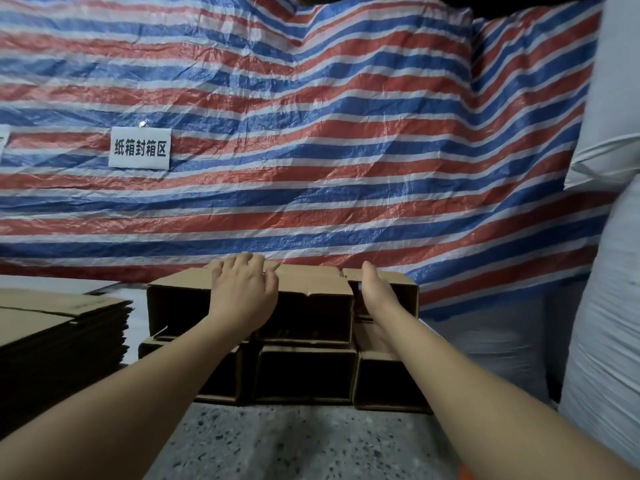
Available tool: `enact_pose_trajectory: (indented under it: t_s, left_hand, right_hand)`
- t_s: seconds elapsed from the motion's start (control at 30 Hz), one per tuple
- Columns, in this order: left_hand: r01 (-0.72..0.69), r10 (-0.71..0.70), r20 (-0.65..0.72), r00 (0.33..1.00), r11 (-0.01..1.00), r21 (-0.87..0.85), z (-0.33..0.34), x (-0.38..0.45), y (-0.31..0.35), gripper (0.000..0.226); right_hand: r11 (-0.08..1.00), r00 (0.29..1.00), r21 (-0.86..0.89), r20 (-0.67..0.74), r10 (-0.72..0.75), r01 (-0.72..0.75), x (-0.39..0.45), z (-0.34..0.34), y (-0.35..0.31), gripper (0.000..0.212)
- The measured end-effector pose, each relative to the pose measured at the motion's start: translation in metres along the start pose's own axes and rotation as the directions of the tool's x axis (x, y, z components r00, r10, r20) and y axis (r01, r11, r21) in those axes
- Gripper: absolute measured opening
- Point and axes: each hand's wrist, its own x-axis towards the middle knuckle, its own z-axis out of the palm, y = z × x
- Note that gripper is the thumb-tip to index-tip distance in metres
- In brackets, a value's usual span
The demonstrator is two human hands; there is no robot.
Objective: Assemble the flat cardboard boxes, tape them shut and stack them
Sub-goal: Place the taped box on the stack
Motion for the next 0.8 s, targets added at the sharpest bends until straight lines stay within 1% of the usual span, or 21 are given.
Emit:
enact_pose_trajectory:
  t_s: [0.13, 0.23, 0.3, 0.37, 0.4, 0.47, 0.53, 0.6, 0.67, 0.73, 0.8]
  left_hand:
    - [-0.035, 0.03, -0.046, 0.998, 0.992, -0.12, -0.046, -0.007, 0.019, 0.04]
    - [-0.072, 0.058, -0.064, 0.996, 0.967, -0.245, -0.089, -0.02, 0.037, 0.037]
    - [-0.115, 0.095, -0.076, 0.993, 0.94, -0.322, -0.12, -0.033, 0.047, 0.033]
    - [-0.169, 0.145, -0.092, 0.985, 0.917, -0.362, -0.148, -0.05, 0.055, 0.028]
    - [-0.192, 0.169, -0.095, 0.981, 0.908, -0.373, -0.16, -0.059, 0.057, 0.027]
    - [-0.22, 0.205, -0.081, 0.975, 0.894, -0.389, -0.184, -0.074, 0.059, 0.03]
    - [-0.238, 0.234, -0.06, 0.97, 0.885, -0.399, -0.206, -0.086, 0.058, 0.034]
    - [-0.235, 0.241, -0.032, 0.97, 0.895, -0.379, -0.225, -0.093, 0.052, 0.036]
    - [-0.226, 0.235, -0.011, 0.972, 0.921, -0.317, -0.24, -0.093, 0.037, 0.034]
    - [-0.201, 0.211, 0.015, 0.977, 0.951, -0.234, -0.251, -0.089, 0.015, 0.033]
    - [-0.146, 0.156, 0.051, 0.986, 0.976, -0.16, -0.257, -0.086, -0.011, 0.033]
  right_hand:
    - [0.998, 0.997, -0.008, -0.039, -0.06, 0.06, -0.043, -0.016, -0.035, 0.065]
    - [0.986, 0.983, 0.051, -0.102, -0.151, 0.156, -0.079, -0.028, -0.059, 0.05]
    - [0.971, 0.958, 0.069, -0.19, -0.213, 0.229, -0.105, -0.034, -0.072, 0.038]
    - [0.955, 0.93, 0.067, -0.259, -0.262, 0.288, -0.129, -0.038, -0.08, 0.025]
    - [0.947, 0.92, 0.071, -0.269, -0.283, 0.312, -0.14, -0.04, -0.083, 0.022]
    - [0.932, 0.908, 0.086, -0.274, -0.317, 0.351, -0.161, -0.041, -0.088, 0.025]
    - [0.925, 0.896, 0.078, -0.292, -0.336, 0.372, -0.181, -0.043, -0.097, 0.033]
    - [0.923, 0.898, 0.06, -0.263, -0.353, 0.381, -0.198, -0.041, -0.107, 0.029]
    - [0.923, 0.905, 0.049, -0.222, -0.363, 0.382, -0.21, -0.035, -0.117, 0.026]
    - [0.922, 0.911, 0.047, -0.181, -0.37, 0.384, -0.215, -0.023, -0.124, 0.034]
    - [0.922, 0.92, 0.059, -0.117, -0.374, 0.383, -0.221, -0.004, -0.13, 0.042]
